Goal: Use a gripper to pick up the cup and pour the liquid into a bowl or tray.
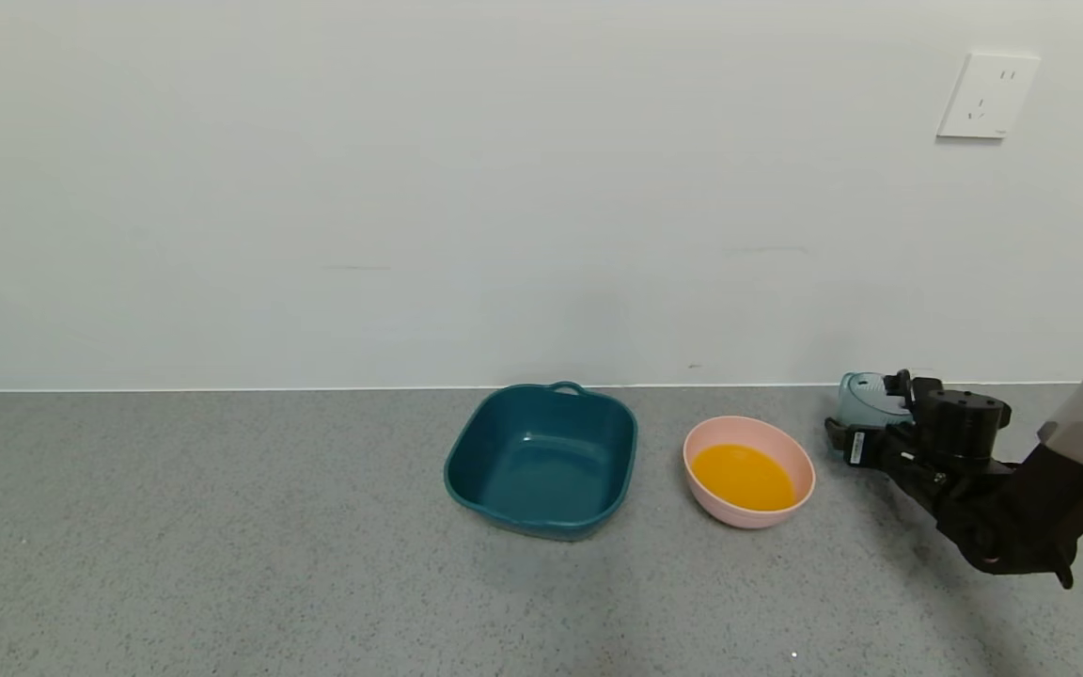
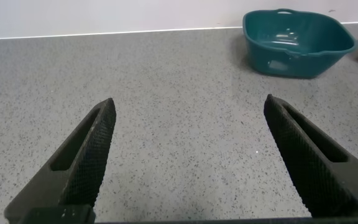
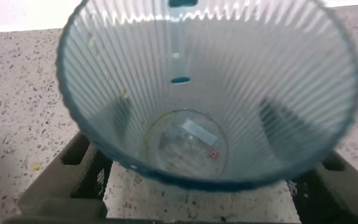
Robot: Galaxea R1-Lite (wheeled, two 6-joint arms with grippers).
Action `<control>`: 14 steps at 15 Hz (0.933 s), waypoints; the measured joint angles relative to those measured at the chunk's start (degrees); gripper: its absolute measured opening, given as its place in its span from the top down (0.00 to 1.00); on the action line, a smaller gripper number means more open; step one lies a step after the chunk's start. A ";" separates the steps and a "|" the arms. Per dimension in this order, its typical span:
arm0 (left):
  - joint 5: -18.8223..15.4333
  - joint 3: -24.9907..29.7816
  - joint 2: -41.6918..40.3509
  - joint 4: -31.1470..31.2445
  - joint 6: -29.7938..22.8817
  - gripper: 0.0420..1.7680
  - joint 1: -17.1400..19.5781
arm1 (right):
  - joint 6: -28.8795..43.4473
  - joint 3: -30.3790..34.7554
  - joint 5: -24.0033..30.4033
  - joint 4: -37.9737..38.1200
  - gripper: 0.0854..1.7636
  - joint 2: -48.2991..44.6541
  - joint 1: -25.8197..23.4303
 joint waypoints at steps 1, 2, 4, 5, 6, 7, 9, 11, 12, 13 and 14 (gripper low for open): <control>0.00 0.00 0.00 0.00 0.00 0.03 0.00 | -0.34 0.57 0.01 0.33 0.08 -0.66 -0.06; 0.00 0.00 0.00 0.00 0.00 0.03 0.00 | -1.13 1.52 0.28 0.61 0.07 -1.55 -0.13; 0.00 0.00 0.00 0.00 0.00 0.03 0.00 | -2.00 3.78 1.79 0.66 0.06 -3.75 -0.52; 0.00 0.00 0.00 0.00 0.00 0.03 0.00 | -2.07 5.29 2.86 0.57 0.06 -5.02 -1.00; 0.00 0.00 0.00 0.00 0.00 0.03 0.00 | -2.07 6.81 4.50 0.52 0.06 -6.51 -1.55; 0.00 0.00 0.00 0.00 0.00 0.03 0.00 | -2.05 8.70 5.77 0.57 0.05 -8.37 -2.23; 0.00 0.00 0.00 0.00 0.00 0.03 0.00 | -2.00 12.15 6.56 0.57 0.05 -12.30 -3.06; 0.00 0.00 0.00 0.00 0.00 0.03 0.00 | -2.00 15.85 6.83 0.68 0.05 -17.26 -3.43; 0.00 0.00 0.00 0.00 0.00 0.03 0.00 | -2.00 17.70 6.85 0.85 0.04 -20.02 -3.45; 0.00 0.00 0.00 0.00 0.00 0.03 0.00 | -2.00 19.69 6.83 1.16 0.04 -23.19 -3.36; 0.00 0.00 0.00 0.00 0.00 0.03 0.00 | -2.05 21.47 6.74 2.06 0.04 -26.32 -3.25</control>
